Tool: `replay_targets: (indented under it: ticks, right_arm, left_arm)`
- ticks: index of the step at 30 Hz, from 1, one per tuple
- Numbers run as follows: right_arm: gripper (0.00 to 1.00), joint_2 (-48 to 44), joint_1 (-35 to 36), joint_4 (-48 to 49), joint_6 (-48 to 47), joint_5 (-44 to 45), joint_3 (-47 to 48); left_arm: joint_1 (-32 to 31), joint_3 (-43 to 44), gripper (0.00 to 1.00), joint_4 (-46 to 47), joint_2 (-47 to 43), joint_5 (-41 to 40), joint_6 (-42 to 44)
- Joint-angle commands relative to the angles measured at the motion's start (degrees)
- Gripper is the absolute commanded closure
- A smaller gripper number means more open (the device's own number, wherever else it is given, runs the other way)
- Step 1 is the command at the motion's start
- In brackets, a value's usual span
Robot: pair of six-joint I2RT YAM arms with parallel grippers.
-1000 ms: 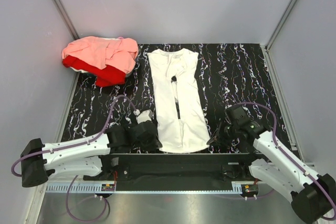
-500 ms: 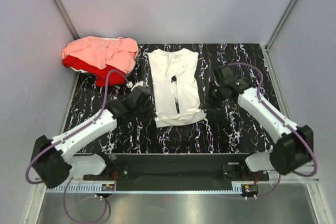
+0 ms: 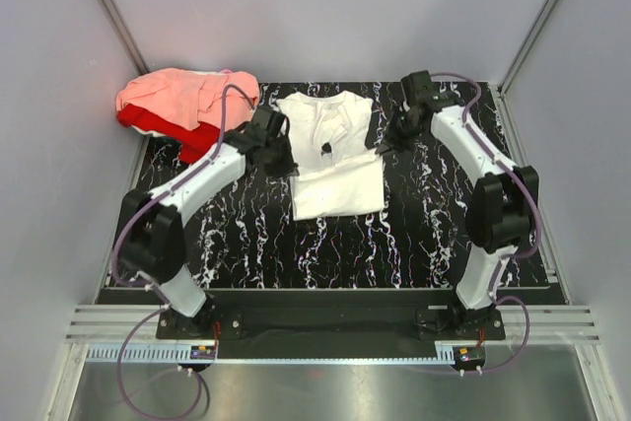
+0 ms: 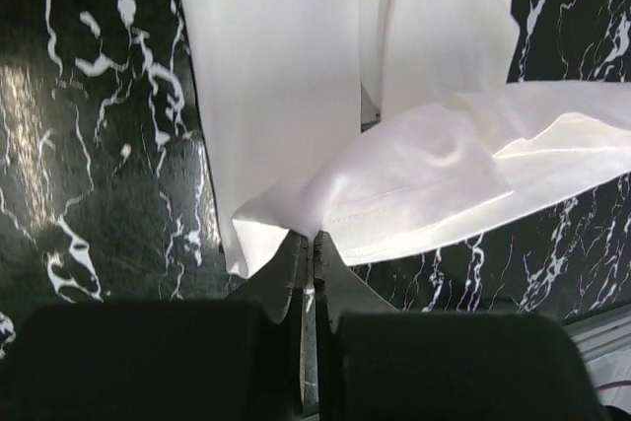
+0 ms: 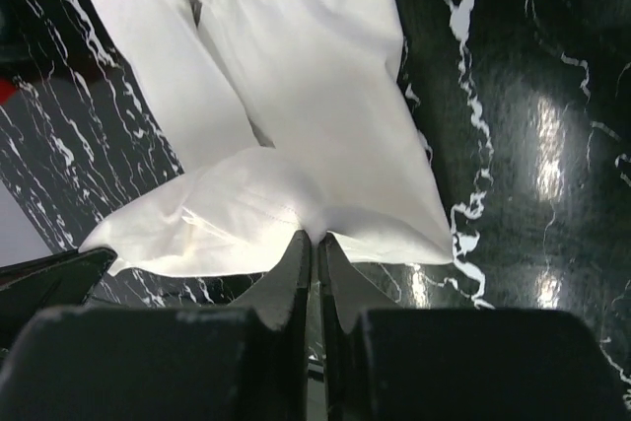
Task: Fold and stack the t-shirts
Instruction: Fold the tshirt
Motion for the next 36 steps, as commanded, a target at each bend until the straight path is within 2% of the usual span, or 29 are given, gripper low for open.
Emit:
replay_targets:
  ticks: [1,8,17,19,21,22,23,24,25,27,28,29,31,33,34,36]
  right_arm:
    - [1.0,4.31,-1.13,-1.5,-2.75,-1.26,7.84]
    - [1.0,12.67,-2.45,-3.0,-3.72,-3.64,15.42]
    - [1.0,21.98,-3.51,-4.32,-3.72,-6.1,23.77]
    - [1.0,24.09,-3.95,-4.23,-3.11,-6.54,25.87]
    - [1.0,26.89,-4.21,-4.4,-3.19,-6.98,27.81]
    - [0.97,28.04,-4.21,-5.36,-3.28,-7.07,30.69]
    - [0.88,29.27,-4.56,-5.81,-3.28,-7.24,32.46]
    - [0.59,32.16,-4.74,-6.16,-3.72,-7.5,34.3]
    - [0.44,33.93,-5.09,-7.12,-3.81,-8.55,39.19]
    - [0.31,39.81,-6.49,-8.62,-3.46,-10.48,45.71]
    - [0.3,41.75,-7.02,-11.23,-2.94,-12.24,53.23]
    - [0.29,43.16,-7.63,-12.83,-2.76,-12.51,56.7]
    - [0.28,43.53,-8.6,-13.98,-3.37,-12.87,60.5]
    - [0.27,36.89,-8.87,-11.8,-4.94,-11.47,55.45]
    - [0.26,33.62,-8.87,-7.52,-5.3,-10.5,46.54]
    - [0.25,24.22,-8.87,-2.76,-5.83,-9.97,36.48]
  left_arm:
    - [1.59,6.77,1.0,0.71,3.76,3.68,4.08]
    - [4.75,14.78,1.0,-1.66,12.37,4.3,6.63]
    - [7.92,17.07,1.0,-0.96,17.13,5.7,7.42]
    - [8.36,17.69,0.98,-0.52,19.14,6.31,7.6]
    - [9.33,18.65,0.91,-0.52,21.25,6.67,7.6]
    - [9.68,20.57,0.81,-0.61,22.48,7.11,7.6]
    - [10.55,22.42,0.81,-1.83,25.89,6.85,7.25]
    - [11.08,26.87,0.8,-4.62,27.84,7.37,6.99]
    - [11.79,29.18,0.73,-5.44,31.42,8.24,6.9]
    - [13.54,33.93,0.56,-8.59,34.17,8.25,5.76]
    - [14.07,37.87,0.52,-9.39,35.14,8.86,5.4]
    - [15.03,39.73,0.44,-10.1,35.67,9.22,5.23]
    - [15.22,44.13,0.35,-12.73,34.98,6.42,5.75]
    - [14.7,43.71,0.31,-11.52,30.43,5.01,7.24]
    - [14.35,40.66,0.31,-10.46,28.32,2.39,7.59]
    - [12.59,35.82,0.33,-6.0,21.46,0.09,8.91]
